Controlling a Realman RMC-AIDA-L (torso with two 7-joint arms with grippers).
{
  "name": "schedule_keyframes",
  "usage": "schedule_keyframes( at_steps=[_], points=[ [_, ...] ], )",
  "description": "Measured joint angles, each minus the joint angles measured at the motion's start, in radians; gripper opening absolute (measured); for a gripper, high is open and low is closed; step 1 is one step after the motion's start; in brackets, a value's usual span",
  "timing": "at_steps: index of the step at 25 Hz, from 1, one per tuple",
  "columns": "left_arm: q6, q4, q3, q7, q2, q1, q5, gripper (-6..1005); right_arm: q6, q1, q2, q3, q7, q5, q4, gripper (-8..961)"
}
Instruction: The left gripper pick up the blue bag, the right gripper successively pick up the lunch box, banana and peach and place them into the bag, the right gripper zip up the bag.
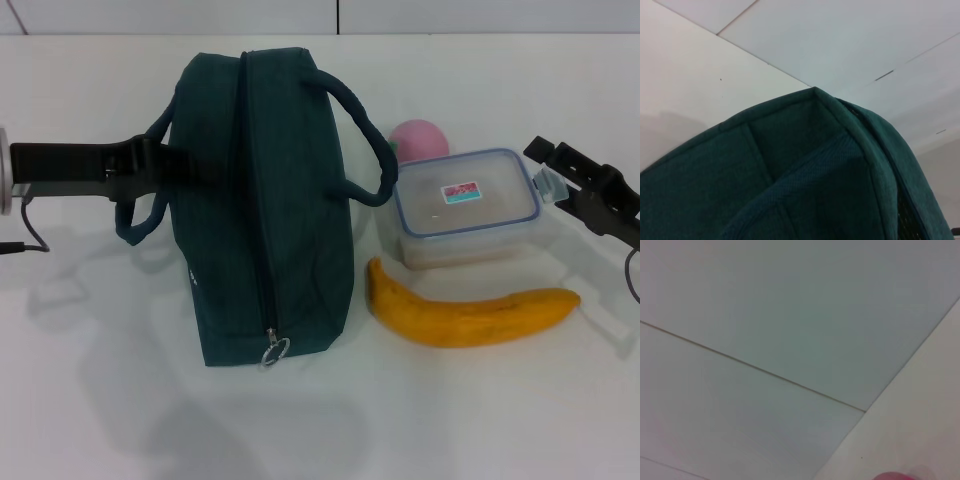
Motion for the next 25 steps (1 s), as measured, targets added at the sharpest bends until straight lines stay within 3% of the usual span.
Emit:
schedule_keyframes(
  at_steps=[23, 25],
  points=[
    [-0.001, -0.038, 0.001, 0.014, 0.001, -0.007, 0.0, 37, 0.0, 0.018, 0.004, -0.018, 0.087, -0.006, 0.006, 570],
    [-0.001, -0.043, 0.002, 0.02, 0.001, -0.008, 0.001, 38, 0.0, 0.018, 0.005, -0.019, 0.09, -0.006, 0.008, 490]
  ],
)
